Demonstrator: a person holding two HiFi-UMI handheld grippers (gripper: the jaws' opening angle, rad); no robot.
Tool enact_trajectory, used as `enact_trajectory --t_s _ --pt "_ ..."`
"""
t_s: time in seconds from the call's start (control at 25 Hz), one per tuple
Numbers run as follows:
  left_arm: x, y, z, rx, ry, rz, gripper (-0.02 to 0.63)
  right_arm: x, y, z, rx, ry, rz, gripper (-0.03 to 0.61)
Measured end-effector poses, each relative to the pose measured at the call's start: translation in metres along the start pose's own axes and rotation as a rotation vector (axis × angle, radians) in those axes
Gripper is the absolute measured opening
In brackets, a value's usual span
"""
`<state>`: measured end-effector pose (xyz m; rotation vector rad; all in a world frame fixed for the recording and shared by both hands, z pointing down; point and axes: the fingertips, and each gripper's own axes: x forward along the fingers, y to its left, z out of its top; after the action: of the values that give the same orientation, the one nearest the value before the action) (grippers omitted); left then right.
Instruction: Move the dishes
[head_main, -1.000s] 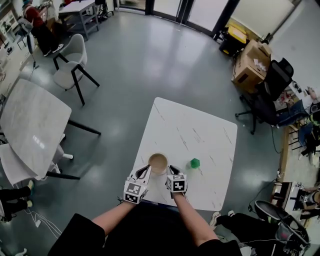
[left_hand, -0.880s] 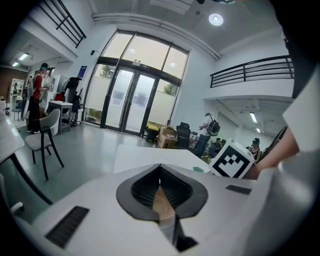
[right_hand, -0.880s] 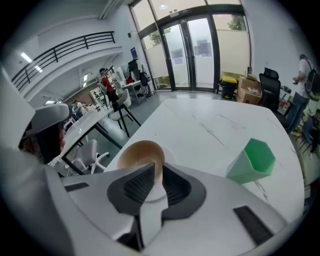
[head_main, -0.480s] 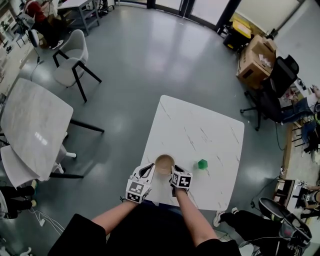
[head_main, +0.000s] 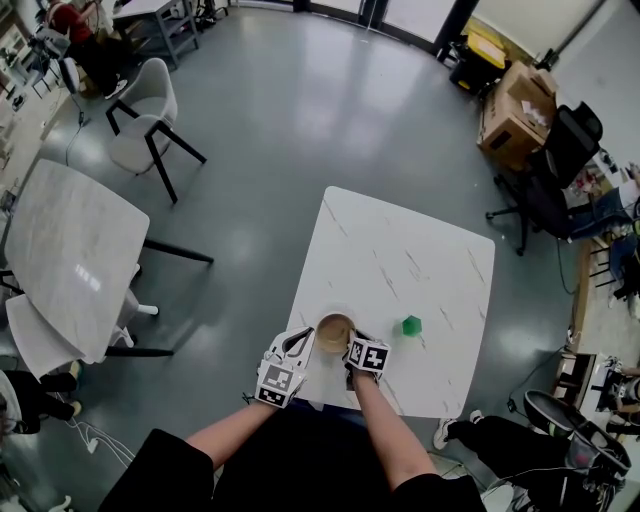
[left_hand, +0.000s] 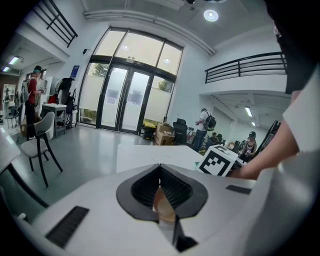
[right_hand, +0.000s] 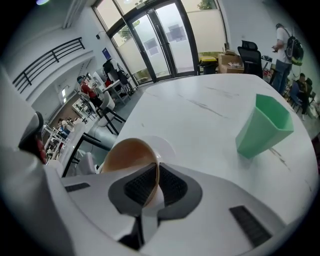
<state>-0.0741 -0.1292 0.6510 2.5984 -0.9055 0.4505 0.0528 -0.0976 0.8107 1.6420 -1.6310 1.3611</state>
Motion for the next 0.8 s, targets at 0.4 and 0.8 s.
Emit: enact_trajectory --t_s 0.4,0.8 --pt "-0.001 -0.017 -0.011 0.003 0.007 -0.056 0.017 -0.033 -0.011 0.002 0.029 -0.065 -0.022 0.032" --pt "0.008 -0.08 -0.016 0.046 0.018 -0.09 0.017 -0.075 -0.069 -0.017 0.071 -0.096 -0.024 0.032"
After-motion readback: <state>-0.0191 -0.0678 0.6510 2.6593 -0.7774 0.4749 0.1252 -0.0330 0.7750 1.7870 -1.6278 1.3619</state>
